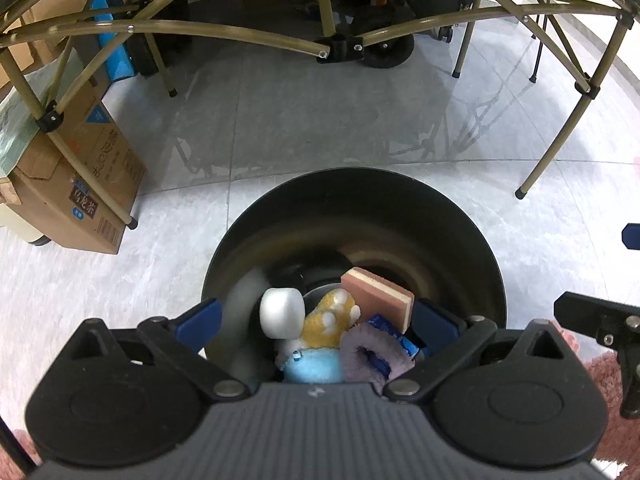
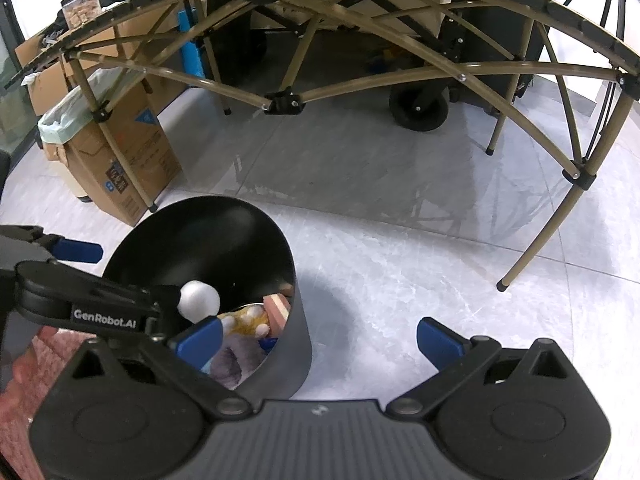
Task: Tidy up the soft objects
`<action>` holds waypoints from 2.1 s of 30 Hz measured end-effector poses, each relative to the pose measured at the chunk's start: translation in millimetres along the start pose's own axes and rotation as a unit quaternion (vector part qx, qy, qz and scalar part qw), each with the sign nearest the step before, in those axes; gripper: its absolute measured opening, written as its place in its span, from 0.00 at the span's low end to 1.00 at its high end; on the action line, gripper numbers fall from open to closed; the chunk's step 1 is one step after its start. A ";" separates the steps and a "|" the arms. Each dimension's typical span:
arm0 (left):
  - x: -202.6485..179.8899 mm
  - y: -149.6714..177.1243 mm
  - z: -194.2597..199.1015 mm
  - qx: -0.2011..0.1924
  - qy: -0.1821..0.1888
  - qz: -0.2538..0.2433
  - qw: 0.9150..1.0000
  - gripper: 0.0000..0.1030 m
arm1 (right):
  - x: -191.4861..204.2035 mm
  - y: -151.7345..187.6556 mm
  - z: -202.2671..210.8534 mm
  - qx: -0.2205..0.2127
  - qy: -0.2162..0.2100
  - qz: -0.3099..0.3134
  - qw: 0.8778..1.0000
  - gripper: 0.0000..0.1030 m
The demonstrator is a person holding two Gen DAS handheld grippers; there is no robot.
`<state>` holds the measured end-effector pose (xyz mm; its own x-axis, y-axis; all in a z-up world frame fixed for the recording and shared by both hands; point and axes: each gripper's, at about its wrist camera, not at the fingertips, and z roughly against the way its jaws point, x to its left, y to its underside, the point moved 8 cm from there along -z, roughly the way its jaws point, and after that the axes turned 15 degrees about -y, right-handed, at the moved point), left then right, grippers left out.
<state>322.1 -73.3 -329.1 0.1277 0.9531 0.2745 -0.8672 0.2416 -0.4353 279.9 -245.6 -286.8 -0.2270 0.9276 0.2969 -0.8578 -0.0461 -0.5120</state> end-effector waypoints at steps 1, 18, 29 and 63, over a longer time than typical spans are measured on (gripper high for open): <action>0.7 -0.4 0.8 -0.002 0.001 0.002 1.000 1.00 | -0.1 -0.3 -0.3 0.001 -0.001 0.000 1.000 1.00; 58.8 -4.1 84.4 -0.084 0.011 0.100 0.991 1.00 | 41.1 -11.9 55.7 -0.076 -0.011 0.004 0.997 1.00; 91.5 25.9 188.2 -0.151 0.013 0.103 0.983 1.00 | 103.4 8.9 137.2 -0.097 -0.034 0.010 0.995 1.00; 106.3 103.9 259.8 -0.153 0.010 0.097 0.983 1.00 | 144.4 69.0 192.7 -0.093 0.024 -0.033 0.995 1.00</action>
<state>120.5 5.8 -122.3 -0.0136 0.9892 0.1460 -0.6911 0.0962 -0.7163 99.1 -186.2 -123.9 -0.1463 0.9433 0.2979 -0.7684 0.0813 -0.6348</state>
